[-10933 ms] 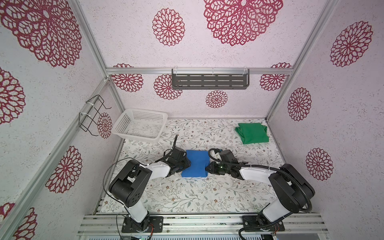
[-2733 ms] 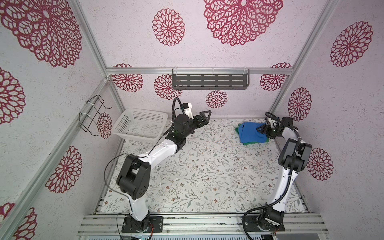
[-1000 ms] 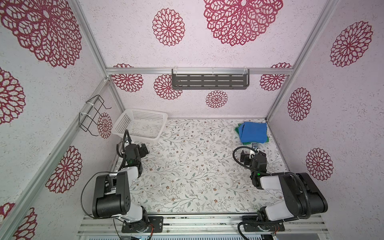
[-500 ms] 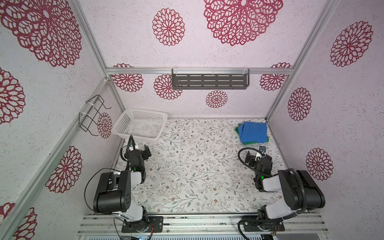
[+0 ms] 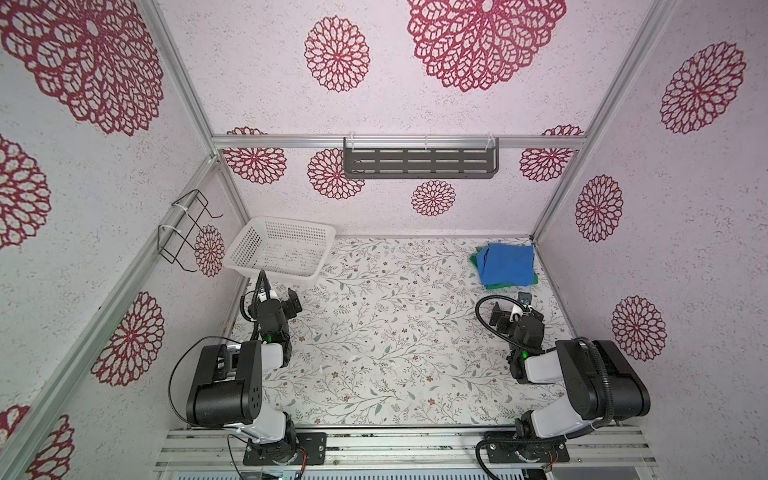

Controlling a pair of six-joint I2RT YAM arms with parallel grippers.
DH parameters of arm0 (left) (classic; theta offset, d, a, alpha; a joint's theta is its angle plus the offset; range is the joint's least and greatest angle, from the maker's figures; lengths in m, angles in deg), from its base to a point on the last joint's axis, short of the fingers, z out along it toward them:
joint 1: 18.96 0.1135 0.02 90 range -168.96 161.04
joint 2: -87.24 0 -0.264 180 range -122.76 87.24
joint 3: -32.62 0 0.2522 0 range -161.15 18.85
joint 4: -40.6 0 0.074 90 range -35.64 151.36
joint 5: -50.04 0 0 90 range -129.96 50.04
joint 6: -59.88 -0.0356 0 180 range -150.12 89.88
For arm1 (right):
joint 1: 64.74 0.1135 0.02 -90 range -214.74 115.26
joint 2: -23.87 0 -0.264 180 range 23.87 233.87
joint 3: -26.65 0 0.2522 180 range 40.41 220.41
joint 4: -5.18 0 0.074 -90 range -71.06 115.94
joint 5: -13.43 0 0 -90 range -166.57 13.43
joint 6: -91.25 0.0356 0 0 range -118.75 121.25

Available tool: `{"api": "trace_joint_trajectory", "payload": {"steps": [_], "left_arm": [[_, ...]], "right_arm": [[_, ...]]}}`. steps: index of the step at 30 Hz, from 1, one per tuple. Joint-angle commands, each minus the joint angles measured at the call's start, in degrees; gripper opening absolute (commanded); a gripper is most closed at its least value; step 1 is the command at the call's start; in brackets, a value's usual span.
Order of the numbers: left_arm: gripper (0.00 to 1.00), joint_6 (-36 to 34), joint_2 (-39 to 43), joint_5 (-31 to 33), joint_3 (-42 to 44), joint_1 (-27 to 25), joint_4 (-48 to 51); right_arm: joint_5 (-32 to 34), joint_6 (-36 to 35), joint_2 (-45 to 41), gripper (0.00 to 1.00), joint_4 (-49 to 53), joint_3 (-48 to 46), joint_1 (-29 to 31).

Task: Fold and stack the tank tops

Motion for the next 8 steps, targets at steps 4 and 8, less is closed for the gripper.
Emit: {"api": "trace_joint_trajectory", "payload": {"steps": [4, 8], "left_arm": [[0.97, -1.3, -0.1, 0.4, 0.1, -0.2, -1.5], [0.97, -1.3, -0.1, 0.4, 0.1, -0.2, -1.5]], "right_arm": [[0.1, 1.1, -0.3, 0.99, -1.9, 1.3, 0.0], [0.1, 1.1, -0.5, 0.99, -2.4, 1.0, 0.0]]}}
